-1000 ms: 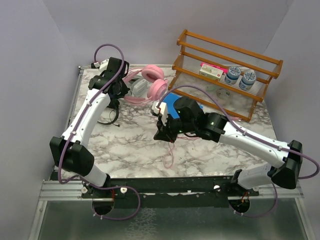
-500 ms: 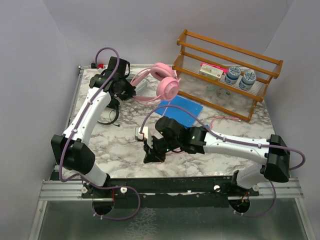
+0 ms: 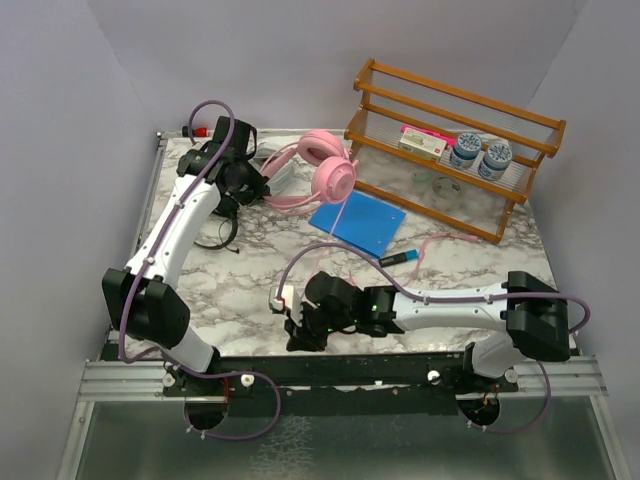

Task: Wrap the headphones
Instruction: Wrap the headphones cable around the headphones.

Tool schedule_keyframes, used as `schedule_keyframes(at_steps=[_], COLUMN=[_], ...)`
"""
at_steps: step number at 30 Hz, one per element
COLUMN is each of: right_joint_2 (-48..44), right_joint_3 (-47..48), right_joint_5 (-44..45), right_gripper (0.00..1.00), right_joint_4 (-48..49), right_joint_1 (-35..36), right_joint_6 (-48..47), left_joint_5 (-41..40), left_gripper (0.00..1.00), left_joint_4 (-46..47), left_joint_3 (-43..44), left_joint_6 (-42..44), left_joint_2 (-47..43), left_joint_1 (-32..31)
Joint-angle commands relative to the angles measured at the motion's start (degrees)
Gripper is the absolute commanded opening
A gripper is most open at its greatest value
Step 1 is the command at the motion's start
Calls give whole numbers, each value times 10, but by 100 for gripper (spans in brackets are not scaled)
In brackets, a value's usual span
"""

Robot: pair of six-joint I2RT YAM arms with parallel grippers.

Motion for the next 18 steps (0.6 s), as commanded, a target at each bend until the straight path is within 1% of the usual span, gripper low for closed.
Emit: schedule_keyframes(at_steps=[1, 3, 7, 9, 13, 18], right_joint_2=[1, 6, 26, 29, 13, -20], right_joint_3=[-20, -15, 42, 80, 155, 236], right_joint_5=[79, 128, 134, 135, 167, 209], right_gripper=[10, 10, 10, 9, 7, 6], right_joint_4=[81, 80, 22, -11, -61, -115], right_joint_1=[13, 13, 13, 13, 13, 2], right_joint_6=[39, 45, 17, -9, -75, -120], left_joint_5=[33, 31, 9, -34, -111, -145], left_gripper=[0, 0, 0, 0, 0, 0], left_joint_4=[75, 83, 98, 103, 102, 106], left_joint_3=[-16, -29, -58, -68, -87, -119], left_joint_6=[-55, -54, -44, -30, 1, 44], left_joint_2=[-19, -27, -45, -51, -60, -76], left_joint_1=[5, 5, 1, -16, -45, -52])
